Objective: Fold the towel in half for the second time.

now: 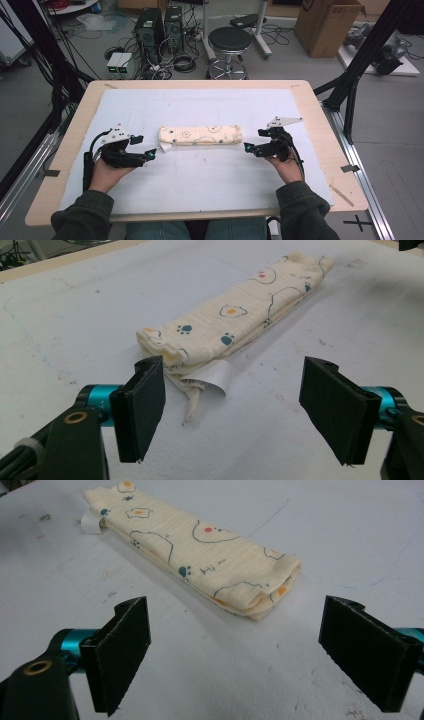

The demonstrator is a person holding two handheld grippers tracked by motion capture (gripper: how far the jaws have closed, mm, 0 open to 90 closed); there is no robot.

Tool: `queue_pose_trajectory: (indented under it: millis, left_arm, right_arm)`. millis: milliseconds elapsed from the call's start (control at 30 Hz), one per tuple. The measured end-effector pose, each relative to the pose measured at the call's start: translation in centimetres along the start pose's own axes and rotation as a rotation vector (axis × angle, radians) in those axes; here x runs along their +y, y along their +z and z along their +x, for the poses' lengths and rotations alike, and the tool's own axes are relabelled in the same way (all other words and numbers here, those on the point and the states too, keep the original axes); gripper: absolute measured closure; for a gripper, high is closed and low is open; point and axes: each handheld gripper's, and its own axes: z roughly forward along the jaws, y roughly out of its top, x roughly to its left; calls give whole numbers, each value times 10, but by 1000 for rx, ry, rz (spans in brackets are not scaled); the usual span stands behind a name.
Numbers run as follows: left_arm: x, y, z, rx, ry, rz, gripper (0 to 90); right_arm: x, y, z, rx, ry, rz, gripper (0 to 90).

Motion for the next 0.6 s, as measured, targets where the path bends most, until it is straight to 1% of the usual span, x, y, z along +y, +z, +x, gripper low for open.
queue_pose_trajectory:
  millis: [133,200,467,500,600]
  left_arm:
    - [-3,-1,-2,-6,7,4,270]
    - [-4,-2,-3,-2,11,10,270]
    - [-9,-8,-8,1,6,4,270]
    - [-9,-9,-8,-5,9,5,270]
    - [-11,-11,-9,-1,11,6,268]
  right_arm:
    - [-5,-2,0,-3,5,-3,125]
    - [-7,-3,0,-4,1,-1,125]
    - [-13,-8,2,-7,-3,-9,125]
    - [-14,-9,3,-6,0,-7,125]
    - [-18,-11,3,-9,5,-1,125]
